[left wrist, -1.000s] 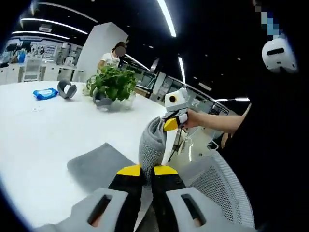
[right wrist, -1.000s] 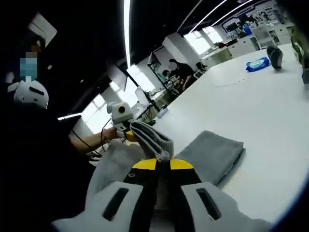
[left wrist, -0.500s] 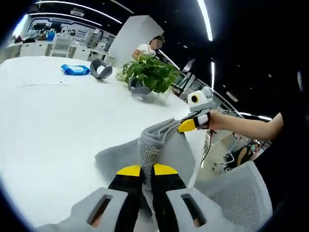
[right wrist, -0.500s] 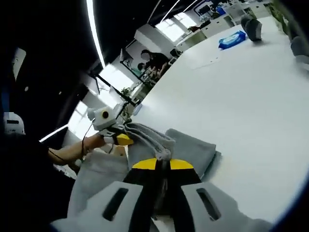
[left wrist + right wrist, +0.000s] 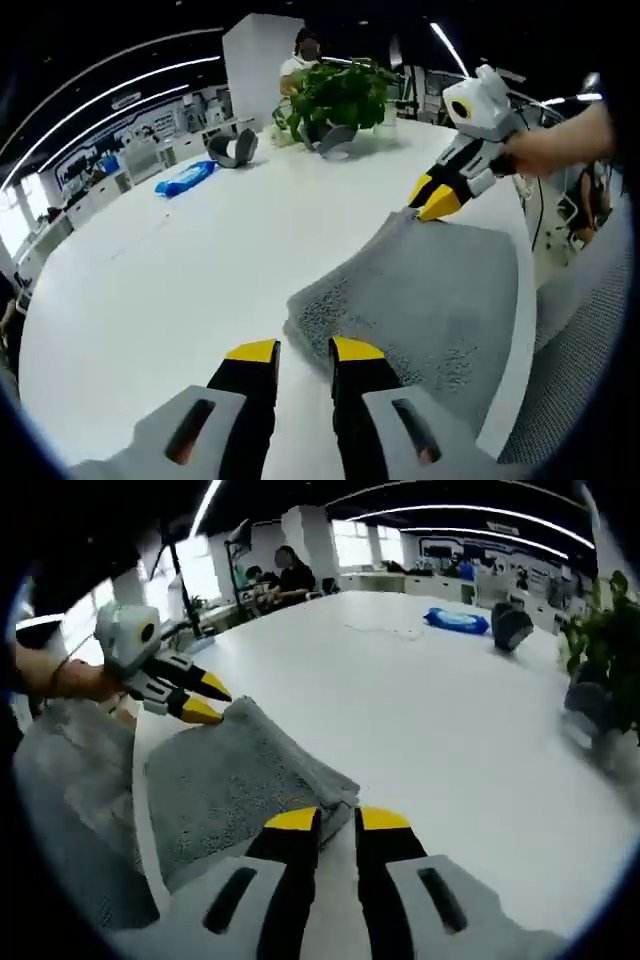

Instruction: Fold the towel on the table until its edges align and the towel forms a compact rectangular stack.

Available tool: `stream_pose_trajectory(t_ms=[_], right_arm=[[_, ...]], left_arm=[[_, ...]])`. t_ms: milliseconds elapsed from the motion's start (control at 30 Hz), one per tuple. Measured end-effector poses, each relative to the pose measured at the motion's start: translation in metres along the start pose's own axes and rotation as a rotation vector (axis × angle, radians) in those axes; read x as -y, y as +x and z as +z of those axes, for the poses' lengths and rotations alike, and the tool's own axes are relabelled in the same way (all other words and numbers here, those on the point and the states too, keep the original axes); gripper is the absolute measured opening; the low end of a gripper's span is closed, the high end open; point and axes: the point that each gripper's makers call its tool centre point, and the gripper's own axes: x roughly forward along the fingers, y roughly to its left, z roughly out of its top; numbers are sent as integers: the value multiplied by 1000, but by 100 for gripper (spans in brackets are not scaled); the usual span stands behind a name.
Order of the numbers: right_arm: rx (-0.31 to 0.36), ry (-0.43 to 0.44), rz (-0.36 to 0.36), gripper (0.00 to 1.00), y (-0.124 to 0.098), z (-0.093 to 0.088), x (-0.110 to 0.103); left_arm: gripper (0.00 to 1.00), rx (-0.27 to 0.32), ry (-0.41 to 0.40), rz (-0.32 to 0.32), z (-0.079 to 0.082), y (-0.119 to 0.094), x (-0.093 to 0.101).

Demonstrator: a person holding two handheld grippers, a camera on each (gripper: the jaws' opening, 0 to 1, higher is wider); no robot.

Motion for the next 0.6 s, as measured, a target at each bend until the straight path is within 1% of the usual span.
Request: stream_pose_trajectory(t_ms=[33,67,100,133,167,200,233,267,300,333,367,400,433,467,500,533,600], right_arm=[[3,-22,-7,20,-4,2,-1],[27,-51,-1,22,-12,9,-7],[42,-57,10,23,-17,13,-13],[74,-60,55,21,-24,21,-27],[87,-59,94,20,-29,25,-40],[85,-55,137,20,-35,25,-57],[70,-69,169,21,-37,23,-70],[41,-105,186,22,-37,16,-84],[22,-144,182,23,-35,10,-91],[-14,-190,177,23,-32,2,-95],[-70,-244,152,22,-27,-12,-95],[-103,-258,138,21,-21,-23,-96],[-88,-237,143,21,-17,-24,-98],[-99,-203,137,22,-15,-28,-96],[-113,-157,108,22,-13,-31,-92],[-107,-183,115,22,-12,-30,-92],[-107,-180,111,22,-11,-30,-91]], left_arm=[[20,-4,27,20,2,-4,-2],[20,19,80,16,9,-11,-1],[20,42,101,-4,15,-16,3],[20,89,120,-74,25,-24,18],[20,113,127,-134,30,-30,31],[20,121,151,-199,33,-38,48],[20,114,183,-231,32,-42,58],[20,91,226,-246,28,-44,68],[20,70,248,-256,24,-43,75],[20,42,263,-266,18,-42,81],[20,1,284,-246,8,-35,83],[20,-30,305,-241,-1,-30,84],[20,-51,310,-237,-8,-26,85],[19,-66,299,-238,-14,-21,87],[19,-58,277,-229,-13,-20,87],[19,-50,258,-219,-12,-20,85],[19,-57,231,-212,-14,-21,83]])
